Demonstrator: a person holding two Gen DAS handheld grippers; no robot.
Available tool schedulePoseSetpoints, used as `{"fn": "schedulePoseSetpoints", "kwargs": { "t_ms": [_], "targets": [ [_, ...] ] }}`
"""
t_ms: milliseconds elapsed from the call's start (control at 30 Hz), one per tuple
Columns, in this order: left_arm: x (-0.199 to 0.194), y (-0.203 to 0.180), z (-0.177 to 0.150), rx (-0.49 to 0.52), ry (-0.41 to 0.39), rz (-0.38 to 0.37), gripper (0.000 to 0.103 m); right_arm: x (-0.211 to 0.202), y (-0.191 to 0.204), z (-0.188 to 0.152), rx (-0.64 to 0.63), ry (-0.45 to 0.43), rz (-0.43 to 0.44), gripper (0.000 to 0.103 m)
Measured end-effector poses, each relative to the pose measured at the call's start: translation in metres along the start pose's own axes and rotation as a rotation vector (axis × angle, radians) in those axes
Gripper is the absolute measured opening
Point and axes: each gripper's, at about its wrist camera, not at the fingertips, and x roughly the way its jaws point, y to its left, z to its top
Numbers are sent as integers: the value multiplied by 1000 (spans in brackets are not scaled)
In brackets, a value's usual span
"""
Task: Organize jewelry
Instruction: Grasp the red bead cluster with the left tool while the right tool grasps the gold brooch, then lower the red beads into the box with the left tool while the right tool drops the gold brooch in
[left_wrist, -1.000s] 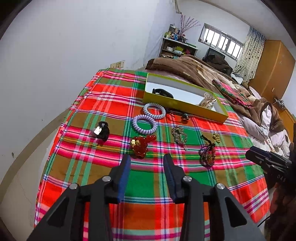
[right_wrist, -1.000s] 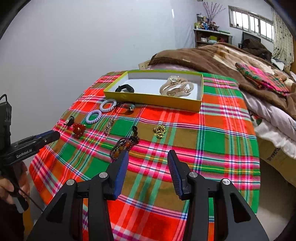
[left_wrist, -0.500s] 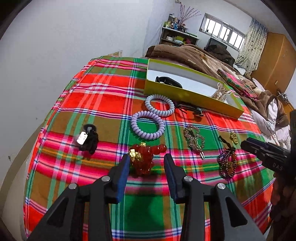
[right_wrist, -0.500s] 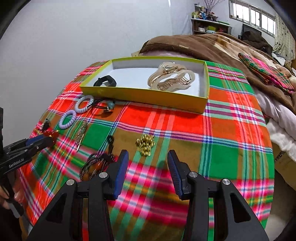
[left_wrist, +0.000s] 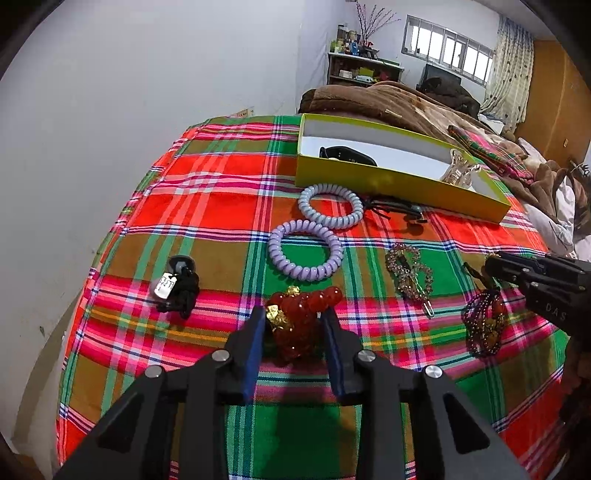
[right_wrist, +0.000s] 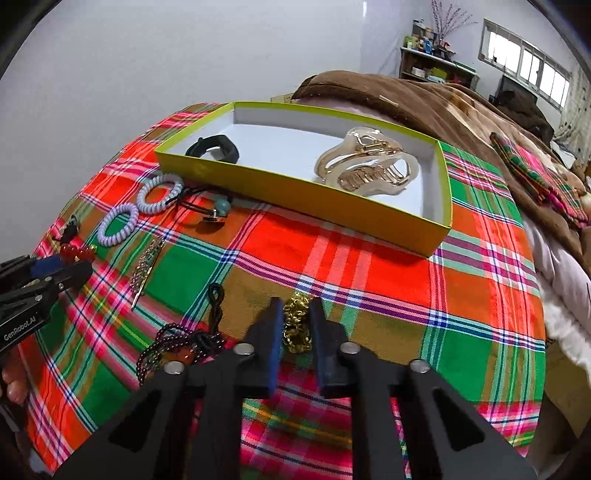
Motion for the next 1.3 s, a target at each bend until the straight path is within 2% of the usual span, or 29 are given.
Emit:
{"fn": "schedulePoseSetpoints", "kwargs": {
  "t_ms": [67, 133, 400, 900, 1300],
  "targets": [
    [-1, 0, -1, -1, 0, -2, 23, -1, -1, 0, 9, -2, 6, 10],
    [-2, -1, 0, -3, -2, -11, 21, -2, -3, -1, 21, -2, 20, 10],
    [-12, -1, -3, -26, -7, -57, 20, -24, -12, -8, 66, -34, 60, 10],
    [-62, -21, 5, -7, -84, -129, 20, -85, -14, -9, 79, -137, 89, 10],
    [-73, -35, 15, 16, -97, -165, 20, -105, -21, -6, 74, -167, 91, 10]
  ]
}}
